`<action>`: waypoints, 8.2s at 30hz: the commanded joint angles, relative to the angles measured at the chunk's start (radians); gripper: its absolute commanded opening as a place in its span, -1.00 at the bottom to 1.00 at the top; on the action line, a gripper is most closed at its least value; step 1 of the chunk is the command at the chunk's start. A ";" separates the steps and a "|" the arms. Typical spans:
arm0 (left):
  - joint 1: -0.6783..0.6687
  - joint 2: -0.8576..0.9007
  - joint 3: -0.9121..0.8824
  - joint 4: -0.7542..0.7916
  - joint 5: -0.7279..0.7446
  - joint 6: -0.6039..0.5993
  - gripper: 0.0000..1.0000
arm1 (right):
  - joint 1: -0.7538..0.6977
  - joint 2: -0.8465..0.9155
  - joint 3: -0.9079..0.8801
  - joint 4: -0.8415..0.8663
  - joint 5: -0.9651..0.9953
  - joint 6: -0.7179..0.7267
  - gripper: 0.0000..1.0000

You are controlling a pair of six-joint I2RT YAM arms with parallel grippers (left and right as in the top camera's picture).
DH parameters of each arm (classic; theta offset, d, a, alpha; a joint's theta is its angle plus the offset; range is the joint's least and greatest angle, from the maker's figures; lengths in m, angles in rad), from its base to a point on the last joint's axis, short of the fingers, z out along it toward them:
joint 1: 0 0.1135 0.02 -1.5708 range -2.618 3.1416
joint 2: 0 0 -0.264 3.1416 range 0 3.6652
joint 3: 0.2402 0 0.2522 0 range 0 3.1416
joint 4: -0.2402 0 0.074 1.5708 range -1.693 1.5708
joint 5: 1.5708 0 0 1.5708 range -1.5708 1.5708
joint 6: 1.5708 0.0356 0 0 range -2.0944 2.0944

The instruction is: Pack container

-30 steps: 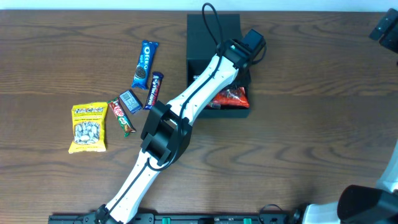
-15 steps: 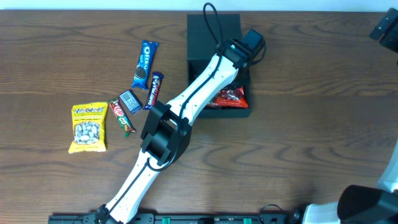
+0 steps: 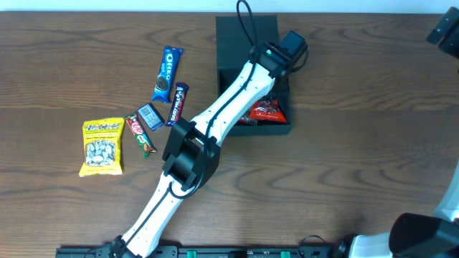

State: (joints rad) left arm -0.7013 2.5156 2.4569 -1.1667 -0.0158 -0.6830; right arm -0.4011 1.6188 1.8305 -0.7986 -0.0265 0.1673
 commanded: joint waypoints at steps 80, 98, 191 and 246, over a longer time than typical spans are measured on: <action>0.066 0.103 0.031 -0.030 0.224 0.099 -0.88 | 0.444 0.496 -0.356 -0.090 -0.659 -0.101 -0.97; 0.061 0.103 0.031 -0.140 0.304 0.078 -0.88 | 0.467 0.496 -0.356 -0.043 -0.658 -0.063 -0.97; 0.153 0.022 -0.146 -0.089 0.372 0.153 -0.88 | 0.540 0.285 -0.739 0.682 -0.444 0.185 -0.97; 0.532 -0.414 0.070 -0.523 -0.330 0.245 -0.88 | 0.236 -0.044 -0.295 0.125 -0.276 -0.132 -0.98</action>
State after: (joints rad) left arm -0.1677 2.1563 2.5237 -1.6115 -0.3538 -0.4820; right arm -0.1490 1.5860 1.5249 -0.6708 -0.3096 0.0654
